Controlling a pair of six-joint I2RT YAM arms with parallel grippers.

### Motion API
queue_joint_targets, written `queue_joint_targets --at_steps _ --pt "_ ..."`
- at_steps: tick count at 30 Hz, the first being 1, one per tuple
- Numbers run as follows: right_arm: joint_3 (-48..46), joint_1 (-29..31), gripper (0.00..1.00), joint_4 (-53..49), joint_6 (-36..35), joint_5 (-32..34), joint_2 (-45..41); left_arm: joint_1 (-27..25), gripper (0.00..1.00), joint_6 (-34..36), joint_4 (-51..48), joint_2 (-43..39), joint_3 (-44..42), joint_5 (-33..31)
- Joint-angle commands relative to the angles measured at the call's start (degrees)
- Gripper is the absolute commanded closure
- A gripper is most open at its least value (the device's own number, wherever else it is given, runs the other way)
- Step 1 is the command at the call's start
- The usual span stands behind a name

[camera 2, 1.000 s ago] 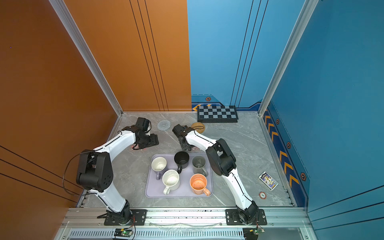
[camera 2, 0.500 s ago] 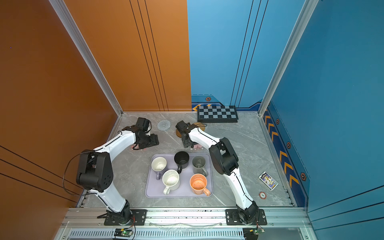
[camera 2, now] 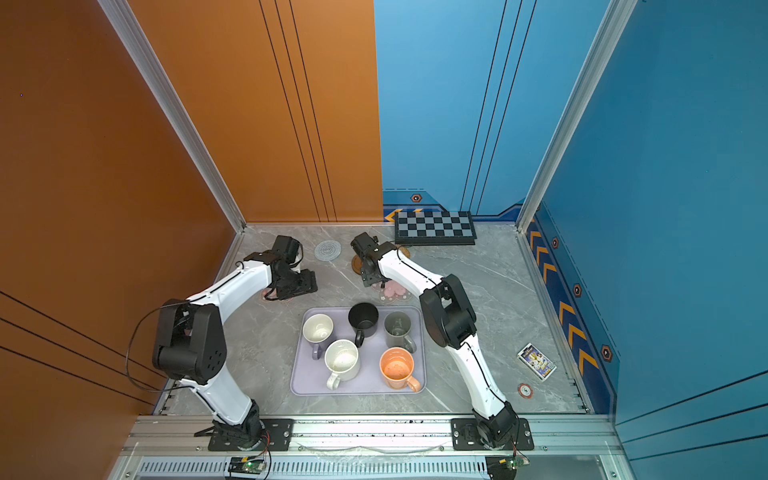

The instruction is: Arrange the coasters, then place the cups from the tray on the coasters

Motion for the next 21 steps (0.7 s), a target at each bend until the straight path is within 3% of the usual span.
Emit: queue_joint_targets --at_steps 1,16,21 --pt "1.5 -0.8 0.07 1.5 0.7 1.0 1.7 -0.3 0.25 1.5 -2.7 0.4 1.7 -2.0" --pt "3.3 -2.9 0.08 5.4 5.2 -0.9 6.5 -1.4 0.25 0.9 -5.0 3.7 5.3 -2.6" --pt "-0.2 -3.9 0.08 5.4 6.7 -0.1 5.1 -2.6 0.25 0.8 -6.2 4.7 6.8 -3.3"
